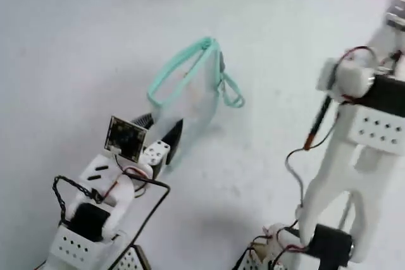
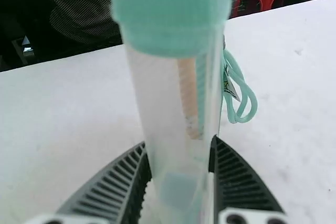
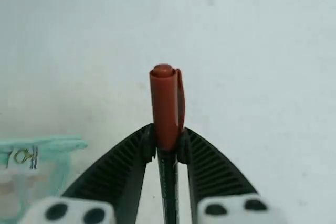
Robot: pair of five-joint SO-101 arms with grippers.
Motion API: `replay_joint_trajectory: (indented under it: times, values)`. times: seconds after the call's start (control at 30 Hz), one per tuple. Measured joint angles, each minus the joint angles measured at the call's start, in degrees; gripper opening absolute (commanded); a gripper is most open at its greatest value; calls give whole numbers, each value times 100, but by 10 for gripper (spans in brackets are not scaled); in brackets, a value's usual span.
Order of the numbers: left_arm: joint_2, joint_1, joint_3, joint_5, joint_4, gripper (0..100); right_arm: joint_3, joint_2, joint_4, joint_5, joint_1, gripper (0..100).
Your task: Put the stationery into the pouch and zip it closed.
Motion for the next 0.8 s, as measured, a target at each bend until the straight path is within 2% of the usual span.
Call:
replay_joint_trajectory:
  times: [0.1,0.3,0.57,0.7,0.8]
  values:
    - [0,0,0,0,0,166,0,-273,-237,255,-659,19]
    - [0,70,0,0,0,166,-141,-932,-1055,299,-1829,18]
    - [0,246,0,0,0,166,-1354,-1222,-1749,299,-3666,18]
    - [0,246,0,0,0,166,-1952,-1178,-1749,246,-4316,18]
    - [0,246,0,0,0,166,-2040,-862,-1749,-18,-4501,18]
